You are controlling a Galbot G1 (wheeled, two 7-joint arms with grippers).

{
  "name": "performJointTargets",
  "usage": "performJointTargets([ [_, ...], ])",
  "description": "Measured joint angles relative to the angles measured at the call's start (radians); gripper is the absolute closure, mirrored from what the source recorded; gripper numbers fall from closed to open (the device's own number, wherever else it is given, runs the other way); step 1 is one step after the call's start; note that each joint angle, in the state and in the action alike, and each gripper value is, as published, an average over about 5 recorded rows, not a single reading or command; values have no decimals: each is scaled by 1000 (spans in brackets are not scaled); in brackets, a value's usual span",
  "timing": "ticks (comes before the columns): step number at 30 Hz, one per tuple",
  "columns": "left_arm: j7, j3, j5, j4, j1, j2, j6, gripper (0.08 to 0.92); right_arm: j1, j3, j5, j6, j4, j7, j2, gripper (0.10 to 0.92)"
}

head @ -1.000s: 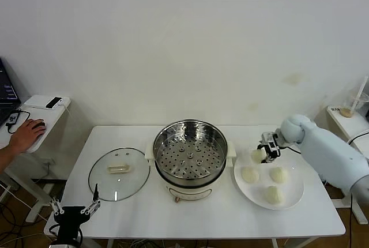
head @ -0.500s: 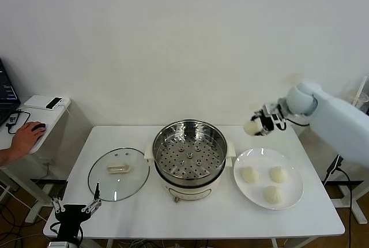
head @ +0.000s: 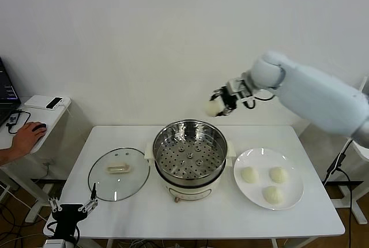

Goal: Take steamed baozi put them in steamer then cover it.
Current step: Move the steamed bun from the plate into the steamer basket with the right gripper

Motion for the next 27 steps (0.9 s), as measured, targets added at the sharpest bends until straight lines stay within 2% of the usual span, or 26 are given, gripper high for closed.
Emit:
performJointTargets([
  [16,1,-14,-14,22,-1,2,-2,177,-43,-130,-217,242,-139,73,180,434],
  [27,0,-15,-15,28,-4,2,-5,177,-80,-145,-328,341,-218,100,224,429],
])
